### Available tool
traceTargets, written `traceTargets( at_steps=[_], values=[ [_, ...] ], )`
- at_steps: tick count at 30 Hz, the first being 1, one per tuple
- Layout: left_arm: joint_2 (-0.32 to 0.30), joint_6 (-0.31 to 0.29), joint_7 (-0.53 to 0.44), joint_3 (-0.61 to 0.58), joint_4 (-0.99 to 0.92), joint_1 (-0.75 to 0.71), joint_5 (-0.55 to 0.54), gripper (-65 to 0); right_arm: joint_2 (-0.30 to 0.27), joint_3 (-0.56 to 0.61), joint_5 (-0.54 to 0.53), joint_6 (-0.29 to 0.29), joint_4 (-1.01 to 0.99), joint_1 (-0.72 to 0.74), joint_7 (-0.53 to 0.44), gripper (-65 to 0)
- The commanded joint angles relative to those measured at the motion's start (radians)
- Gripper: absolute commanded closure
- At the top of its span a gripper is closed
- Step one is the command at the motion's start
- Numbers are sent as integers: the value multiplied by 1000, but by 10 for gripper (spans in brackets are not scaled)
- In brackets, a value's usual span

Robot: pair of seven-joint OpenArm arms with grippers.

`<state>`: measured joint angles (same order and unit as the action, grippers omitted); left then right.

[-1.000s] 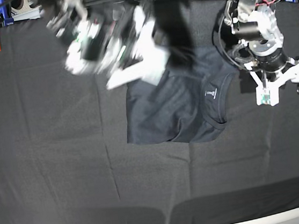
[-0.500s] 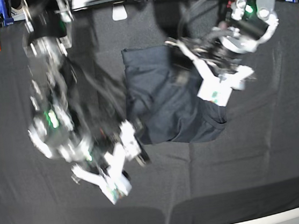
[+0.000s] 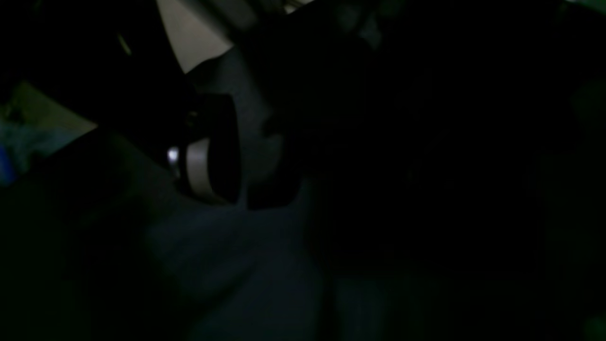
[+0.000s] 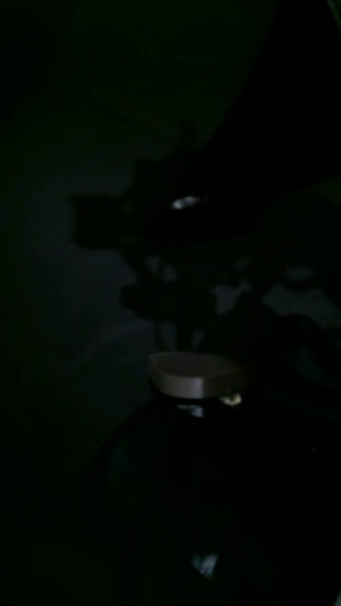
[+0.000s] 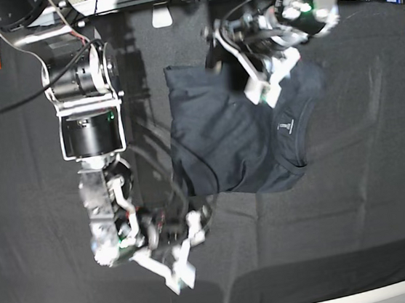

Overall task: Layout the t-shirt on the table in an organized manner, then fold the t-shirt properly
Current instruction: 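Grasp the bundle's sides with both grippers and square it flat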

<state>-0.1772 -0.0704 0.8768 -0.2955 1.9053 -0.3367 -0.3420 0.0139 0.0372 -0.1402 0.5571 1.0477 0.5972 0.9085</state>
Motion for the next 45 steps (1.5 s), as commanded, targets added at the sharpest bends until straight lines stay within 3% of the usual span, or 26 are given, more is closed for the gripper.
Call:
traceTargets(
  at_steps=[1, 7, 13, 16, 24, 28, 34, 39, 45],
  values=[
    [3, -6, -43, -1, 6, 11, 21, -385, 3, 0, -30, 4, 3, 24, -18, -350],
    [2, -5, -83, -1, -4, 9, 190, -385, 0, 0, -43, 27, -25, -76, -18, -350],
    [-2, 14, -106, 0, -93, 50, 323, -385, -17, 0, -58, 50, 18, -135, 56, -350],
    [-16, 14, -66, 0, -160, 95, 327, -385, -35, 0, -102, 89, 116, -176, 86, -350],
    [-85, 13, -55, 0, -171, 184, 327, -385, -64, 0, -152, 111, 380, -339, 148, -350],
    [-140, 13, -56, 0, -171, 210, 336, -385, -64, 0, -165, 115, 419, -414, 147, -350],
    [-210, 14, -71, 0, -171, 235, 334, -385, -61, 1, -281, 133, 425, -500, 156, -350],
    [-225, 17, -71, 0, -171, 268, 334, -385, -58, 31, -351, 140, 496, -568, 199, -350],
    [-225, 17, -52, 0, -171, 307, 335, -385, -58, 40, -318, 139, 645, -623, 200, -350]
  ],
)
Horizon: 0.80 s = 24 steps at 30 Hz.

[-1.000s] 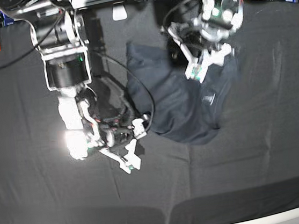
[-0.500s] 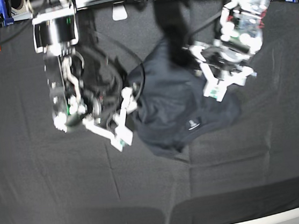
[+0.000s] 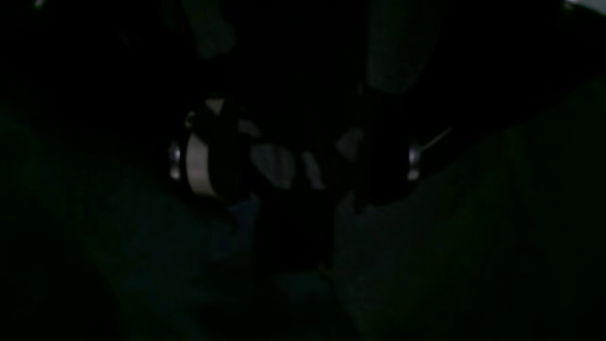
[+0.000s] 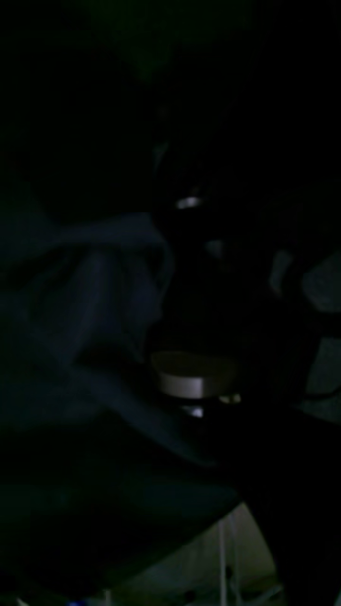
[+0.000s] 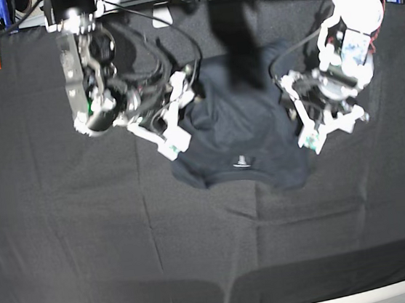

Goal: Layout the t-shirt on the table in an organized manner, then fold the t-shirt properly

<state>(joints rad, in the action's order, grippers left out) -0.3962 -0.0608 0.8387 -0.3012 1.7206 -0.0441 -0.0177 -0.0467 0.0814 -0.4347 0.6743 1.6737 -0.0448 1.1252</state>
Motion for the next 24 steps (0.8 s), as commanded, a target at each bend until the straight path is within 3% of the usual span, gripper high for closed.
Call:
traceTargets(
  at_steps=[1, 2, 5, 7, 11, 16, 21, 23, 24],
  values=[
    [-6, 8, -5, 6, 14, 17, 10, -385, 2, -9, -5, 22, 42, 18, -17, -350],
    [-6, 16, 1, 6, 15, 18, 9, -385, 2, -16, 19, 22, 63, 19, -18, -350],
    [-6, 159, 3, 6, 40, 16, -14, -385, 2, -52, 64, 22, 134, 17, -19, -350],
    [-6, 190, 3, 7, 84, 16, -13, -385, 2, -87, 68, 22, 187, 13, -17, -350],
    [-6, 190, 12, 8, 220, 10, -17, -385, 2, -164, 64, 22, 284, 5, 6, -350],
    [-6, 189, 99, 43, 340, 10, -16, -385, -3, -265, 52, 21, 379, -50, 6, -350],
    [-6, 188, 177, 227, 351, -45, -29, -385, -32, -337, 27, 22, 478, -192, 6, -350],
    [-6, 179, 187, 316, 367, -96, -97, -384, -51, -356, 27, 22, 524, -257, 6, -350],
    [-6, 147, 187, 358, 382, -127, -142, -384, -59, -365, 27, 22, 547, -290, 6, -350]
  ],
)
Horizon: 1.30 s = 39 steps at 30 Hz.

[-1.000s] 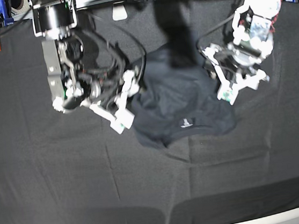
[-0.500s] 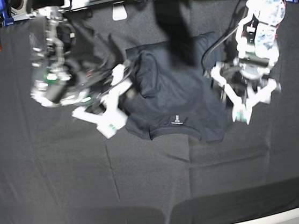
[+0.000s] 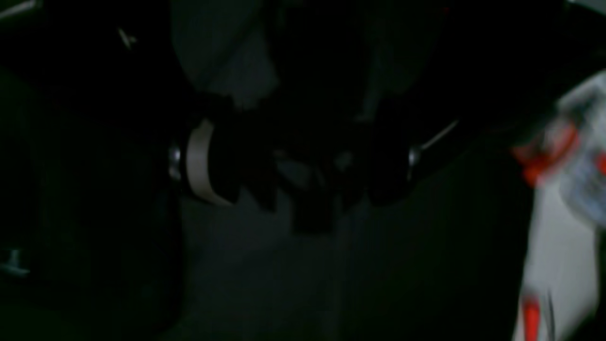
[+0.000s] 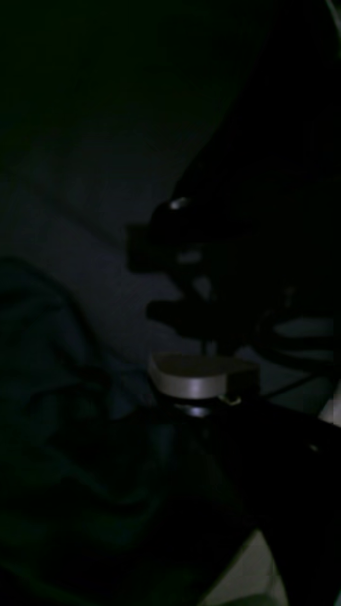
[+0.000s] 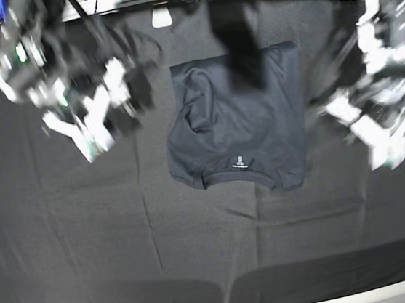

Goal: Layout the t-shirt on the table in an organized manner, then fold the t-shirt properly

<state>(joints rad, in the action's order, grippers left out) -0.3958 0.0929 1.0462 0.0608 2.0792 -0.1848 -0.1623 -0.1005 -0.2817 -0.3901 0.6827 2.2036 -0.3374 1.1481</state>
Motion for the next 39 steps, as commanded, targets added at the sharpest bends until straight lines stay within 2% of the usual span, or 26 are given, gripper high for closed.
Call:
traceTargets(
  at_steps=[1, 4, 6, 12, 17, 22, 25, 28, 31, 32, 34, 35, 39],
  values=[
    [-6, -48, -21, 37, 43, -21, -44, -384, -13, -11, -18, 13, 40, -29, -16, -350],
    [-6, -157, -20, 143, 123, -142, -180, -384, -23, -45, -17, 13, 106, -119, -16, -350],
    [-6, -207, -17, 201, 180, -232, -227, -384, -28, -69, -17, 13, 149, -181, -16, -350],
    [-6, -306, -30, 318, 271, -483, -241, -384, -29, -151, -40, 14, 153, -351, -16, -350],
    [-6, -334, -27, 325, 271, -639, -251, -384, -29, -174, -46, 14, 153, -488, -16, -350],
    [-6, -334, -21, 323, 269, -799, -252, -384, -29, -174, -221, 15, 153, -665, -16, -350],
    [-6, -334, -23, 323, 249, -864, -271, -384, -29, -174, -241, 15, 153, -745, -16, -350],
    [-6, -334, -28, 315, 161, -868, -340, -384, -29, -174, -239, 15, 153, -777, -18, -350],
    [-3, -352, -80, 267, 16, -867, -335, -384, -30, -174, -238, 15, 82, -777, -19, -350],
    [-2, -393, -131, 245, -48, -861, -319, -384, -30, -174, -233, 15, 44, -776, -26, -350],
    [2, -468, -291, 188, -205, -821, -237, -385, -36, -168, -176, 15, -50, -764, -79, -350],
    [2, -481, -340, 155, -291, -782, -199, -384, -53, -159, -133, 15, -104, -746, -101, -350],
    [2, -483, -367, 5, -665, -587, -124, -385, -180, -61, -45, 15, -365, -660, -146, -350]
  ],
)
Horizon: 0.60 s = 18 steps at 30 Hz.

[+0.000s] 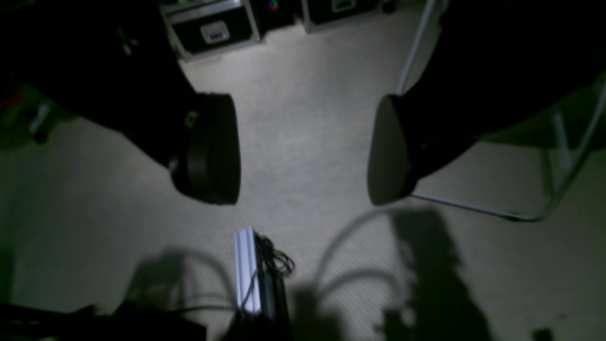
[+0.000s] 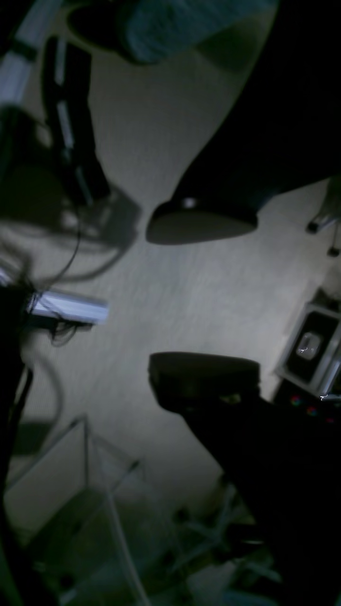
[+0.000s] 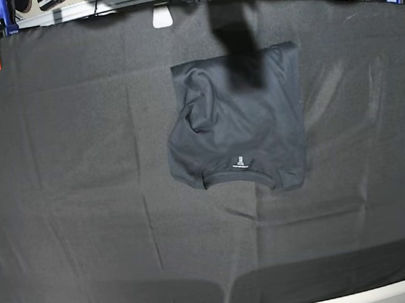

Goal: Layout the t-shirt on the table in an organized manner, then fold the t-shirt properly

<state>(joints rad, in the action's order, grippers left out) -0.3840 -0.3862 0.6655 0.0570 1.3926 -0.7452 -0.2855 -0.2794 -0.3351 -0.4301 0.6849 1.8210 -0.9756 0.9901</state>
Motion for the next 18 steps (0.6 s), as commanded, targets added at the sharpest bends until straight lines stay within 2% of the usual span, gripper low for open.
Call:
traceTargets(
  at_steps=[1, 3, 5, 8, 9, 14, 16, 18],
  values=[
    [-9, -4, -2, -31, -76, 23, 6, -385, -37, 27, 14, 13, -55, 4, -19, -350],
    [3, -4, -44, -103, -264, 118, 38, -385, -101, 106, 42, 13, -211, 67, -77, -350],
    [31, -4, -105, -159, -441, 208, 103, -385, -149, 189, 69, -55, -371, 140, -117, -350],
    [76, -4, -300, -229, -670, 332, 245, -385, -188, 336, 139, -46, -607, 277, -228, -350],
    [89, -3, -338, -253, -729, 374, 290, -385, -195, 391, 173, -37, -680, 325, -265, -350],
    [145, -2, -386, -316, -916, 516, 311, -385, -188, 645, 239, -34, -999, 542, -483, -350],
    [164, 0, -426, -316, -959, 536, 312, -385, -169, 732, 272, -40, -1097, 613, -537, -350],
    [183, 23, -439, -316, -981, 544, 312, -385, -140, 797, 306, -72, -1174, 666, -552, -350]
  ],
)
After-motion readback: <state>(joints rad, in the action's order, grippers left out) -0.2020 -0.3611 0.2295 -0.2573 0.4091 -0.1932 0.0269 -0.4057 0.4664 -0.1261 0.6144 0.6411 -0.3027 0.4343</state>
